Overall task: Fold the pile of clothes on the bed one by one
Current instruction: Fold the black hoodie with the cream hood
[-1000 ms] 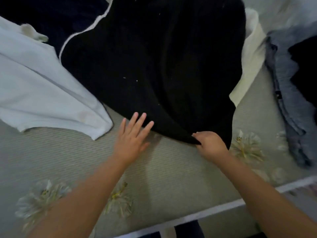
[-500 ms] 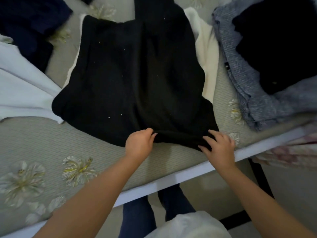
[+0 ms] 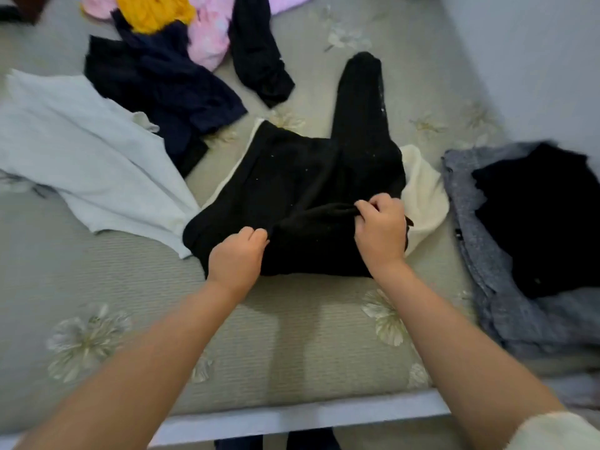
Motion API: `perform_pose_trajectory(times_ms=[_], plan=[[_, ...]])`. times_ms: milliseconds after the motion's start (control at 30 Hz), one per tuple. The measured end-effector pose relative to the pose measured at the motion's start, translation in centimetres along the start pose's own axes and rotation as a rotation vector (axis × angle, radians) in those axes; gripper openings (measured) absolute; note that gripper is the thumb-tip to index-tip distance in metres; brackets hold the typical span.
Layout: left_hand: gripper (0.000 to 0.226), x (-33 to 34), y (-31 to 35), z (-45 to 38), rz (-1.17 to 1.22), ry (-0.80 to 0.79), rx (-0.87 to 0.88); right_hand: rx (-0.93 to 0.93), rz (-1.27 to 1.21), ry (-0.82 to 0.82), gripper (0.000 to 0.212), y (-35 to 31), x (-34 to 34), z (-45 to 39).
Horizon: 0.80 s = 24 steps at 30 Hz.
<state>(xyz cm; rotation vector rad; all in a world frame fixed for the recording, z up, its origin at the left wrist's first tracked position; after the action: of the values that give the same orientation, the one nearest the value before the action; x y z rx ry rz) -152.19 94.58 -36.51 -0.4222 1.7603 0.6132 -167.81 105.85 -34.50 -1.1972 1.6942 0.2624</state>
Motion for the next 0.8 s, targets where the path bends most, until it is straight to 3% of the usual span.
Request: perform_pose_trajectory(times_ms=[133, 233, 300, 367, 467, 533, 600, 700, 800], plan=[[0.027, -7.2, -7.6, 0.4, -0.099, 0.080, -0.081, -0.340, -0.093, 0.121, 0.013, -12.5, 0.5, -6.4], [0.027, -12.5, -14.1, 2.2, -0.097, 0.097, -0.236, -0.586, -0.173, 0.181, 0.012, -22.6, 1.4, -9.5], [0.014, -15.3, -18.8, 3.5, -0.127, 0.025, -0.407, -0.711, -0.261, 0.196, 0.013, -29.4, 2.6, -10.8], [0.005, -16.5, -24.6, 4.4, -0.177, -0.106, -0.608, -0.785, -0.342, 0.140, 0.017, -35.8, 4.9, -11.5], [0.017, -16.1, -32.0, 5.3, -0.220, -0.262, -0.762, -0.797, -0.379, -0.108, 0.022, -42.2, 11.5, -11.1], [0.023, -14.0, -36.2, 6.1, -0.233, -0.324, -0.819, -0.710, -0.300, -0.417, 0.042, -43.0, 17.5, -9.6], [0.024, -10.6, -38.9, 6.9, -0.242, -0.395, -0.823, -0.643, -0.254, -0.615, 0.051, -40.9, 21.4, -6.9], [0.037, -4.6, -39.0, 6.6, -0.275, -0.433, -0.636, -0.565, -0.175, -0.631, 0.050, -34.7, 23.1, -2.4], [0.048, 0.6, -35.8, 4.5, -0.126, -0.388, -0.386, -0.291, 0.098, -0.727, 0.057, -24.9, 23.4, 1.1]])
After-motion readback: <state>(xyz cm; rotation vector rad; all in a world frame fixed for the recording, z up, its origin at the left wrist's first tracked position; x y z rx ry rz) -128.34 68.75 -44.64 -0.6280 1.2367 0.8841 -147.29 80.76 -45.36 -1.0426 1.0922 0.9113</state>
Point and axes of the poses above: each hand's wrist, its own z-axis away from the middle knuckle, its own x-axis out of the palm, y = z × x, the point moved 8 cm from there along -z, towards the middle knuckle, and after that the axes turned 5 degrees about -x, right-handed, at the moved point
